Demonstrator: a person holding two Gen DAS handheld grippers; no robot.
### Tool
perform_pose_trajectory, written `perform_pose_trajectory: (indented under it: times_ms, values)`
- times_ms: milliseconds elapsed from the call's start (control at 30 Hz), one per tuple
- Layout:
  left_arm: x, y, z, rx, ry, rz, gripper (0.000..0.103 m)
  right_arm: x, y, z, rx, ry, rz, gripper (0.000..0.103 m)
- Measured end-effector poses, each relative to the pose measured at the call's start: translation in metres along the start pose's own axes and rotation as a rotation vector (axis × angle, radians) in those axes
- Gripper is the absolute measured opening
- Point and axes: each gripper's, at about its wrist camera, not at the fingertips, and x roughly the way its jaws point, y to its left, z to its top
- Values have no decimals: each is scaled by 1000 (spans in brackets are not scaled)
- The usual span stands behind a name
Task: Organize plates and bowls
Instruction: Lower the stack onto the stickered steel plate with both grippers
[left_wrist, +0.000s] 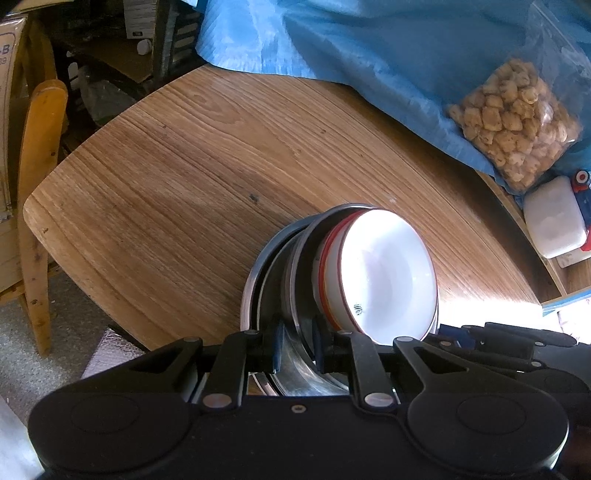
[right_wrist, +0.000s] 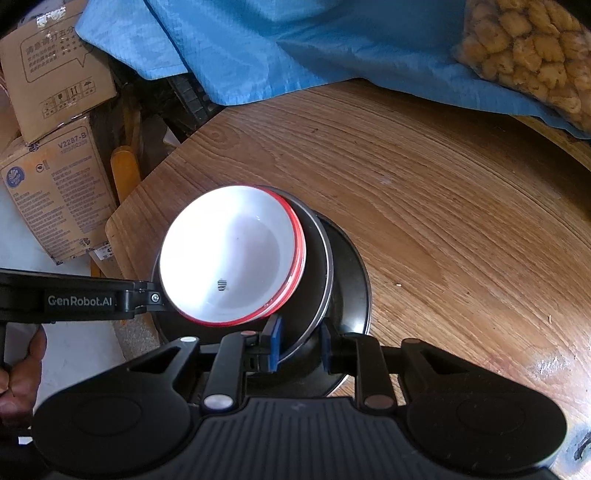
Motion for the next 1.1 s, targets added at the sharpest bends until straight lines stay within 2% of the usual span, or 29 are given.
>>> perform_pose_trajectory:
  times_ms: [433, 733, 767, 900, 1100]
  values:
    - [-3, 2, -1, -8, -15, 14, 16, 0, 0, 0, -18, 1, 3, 32]
    - [-8, 4, -1, -12, -30, 22, 25, 0, 1, 0, -15, -4, -8, 35]
    - [-8, 5, -1, -12, -31, 30, 31, 0, 1, -1, -14, -6, -10, 35]
    - [-11, 8, 0, -24, -41, 33, 40, -2, 2, -2, -10, -11, -21, 35]
    - [-11, 9, 0, -27, -43, 34, 42, -5, 2, -3, 0, -19, -31, 36]
